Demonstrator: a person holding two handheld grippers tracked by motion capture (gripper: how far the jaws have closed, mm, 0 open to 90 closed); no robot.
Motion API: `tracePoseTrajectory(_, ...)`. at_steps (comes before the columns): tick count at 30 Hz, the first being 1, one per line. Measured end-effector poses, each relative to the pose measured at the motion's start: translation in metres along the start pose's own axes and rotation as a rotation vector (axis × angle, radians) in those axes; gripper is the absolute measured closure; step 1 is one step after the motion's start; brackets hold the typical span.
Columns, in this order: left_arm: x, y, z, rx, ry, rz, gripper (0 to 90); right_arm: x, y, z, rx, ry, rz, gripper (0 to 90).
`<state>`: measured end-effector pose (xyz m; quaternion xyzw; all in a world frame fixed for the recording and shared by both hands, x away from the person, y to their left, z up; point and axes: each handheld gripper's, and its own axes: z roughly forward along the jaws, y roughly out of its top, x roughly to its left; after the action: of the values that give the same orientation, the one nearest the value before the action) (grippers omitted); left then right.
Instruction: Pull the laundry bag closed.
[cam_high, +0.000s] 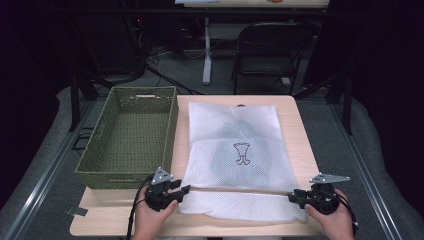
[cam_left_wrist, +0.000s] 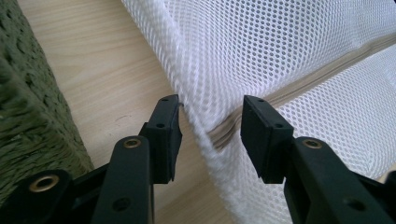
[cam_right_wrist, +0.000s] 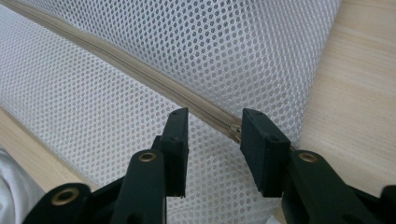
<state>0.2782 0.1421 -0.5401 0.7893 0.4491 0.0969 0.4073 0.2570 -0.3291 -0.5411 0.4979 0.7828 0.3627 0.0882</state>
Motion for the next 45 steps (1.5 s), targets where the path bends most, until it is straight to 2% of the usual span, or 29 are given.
tracePoseTrajectory(6, -0.002, 0.002, -0.003, 0.005, -0.026, 0.031, 50.7, 0.005, 0.002, 0.001, 0.001, -0.010, -0.025, 55.9)
tracePoseTrajectory(10, -0.003, 0.004, -0.008, 0.013, -0.021, 0.046, 48.3, 0.009, 0.005, 0.004, -0.002, -0.015, -0.046, 52.3)
tracePoseTrajectory(16, -0.001, 0.008, -0.026, -0.006, -0.013, 0.061, 46.8, 0.021, 0.011, 0.007, -0.010, -0.021, -0.122, 50.1)
tracePoseTrajectory(20, 0.006, 0.008, -0.042, -0.028, 0.002, 0.060, 46.7, 0.034, 0.015, 0.006, -0.020, -0.011, -0.181, 48.9)
tracePoseTrajectory(26, 0.019, 0.000, -0.060, -0.036, 0.027, 0.039, 46.5, 0.051, 0.017, 0.007, -0.032, 0.015, -0.238, 47.9)
tracePoseTrajectory(30, 0.028, -0.007, -0.068, -0.032, 0.054, 0.028, 46.5, 0.060, 0.015, 0.007, -0.040, 0.030, -0.246, 47.7)
tracePoseTrajectory(37, 0.039, -0.020, -0.077, -0.017, 0.100, 0.039, 47.3, 0.075, 0.012, 0.005, -0.048, 0.048, -0.279, 47.1)
tracePoseTrajectory(42, 0.047, -0.029, -0.083, -0.005, 0.126, 0.049, 47.7, 0.084, 0.006, 0.006, -0.041, 0.049, -0.309, 46.9)
tracePoseTrajectory(45, 0.051, -0.035, -0.085, -0.006, 0.142, 0.034, 47.7, 0.089, 0.002, 0.008, -0.032, 0.040, -0.329, 46.9)
